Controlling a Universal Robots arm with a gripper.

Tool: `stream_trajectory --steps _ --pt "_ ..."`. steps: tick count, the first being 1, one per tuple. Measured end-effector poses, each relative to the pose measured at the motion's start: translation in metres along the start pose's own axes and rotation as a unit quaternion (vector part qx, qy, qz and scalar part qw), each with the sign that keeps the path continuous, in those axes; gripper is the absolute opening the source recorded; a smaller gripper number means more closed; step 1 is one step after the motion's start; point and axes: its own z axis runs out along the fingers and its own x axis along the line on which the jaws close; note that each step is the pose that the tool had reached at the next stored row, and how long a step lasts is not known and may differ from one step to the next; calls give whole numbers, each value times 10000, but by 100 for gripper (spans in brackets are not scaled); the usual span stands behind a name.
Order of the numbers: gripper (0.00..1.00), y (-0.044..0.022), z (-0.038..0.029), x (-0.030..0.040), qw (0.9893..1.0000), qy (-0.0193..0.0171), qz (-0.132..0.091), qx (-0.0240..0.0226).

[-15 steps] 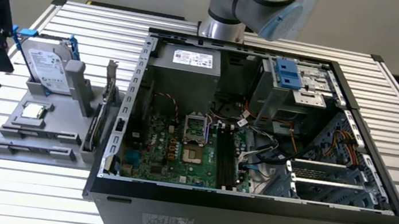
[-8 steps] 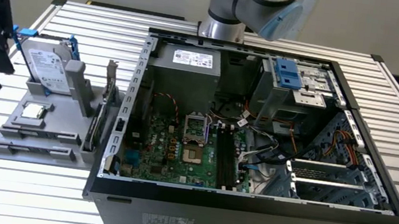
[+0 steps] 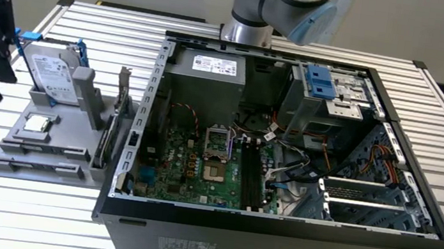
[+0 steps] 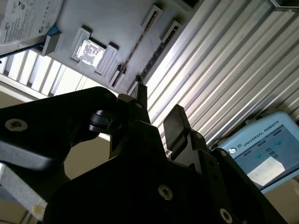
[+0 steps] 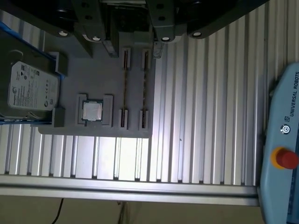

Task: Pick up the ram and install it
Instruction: 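Pick up the ram and move it above insertion slot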

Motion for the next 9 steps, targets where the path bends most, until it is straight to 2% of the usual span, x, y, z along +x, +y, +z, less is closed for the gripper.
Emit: stream_trajectory --steps 9 --pt "100 0 28 -1 10000 0 0 0"
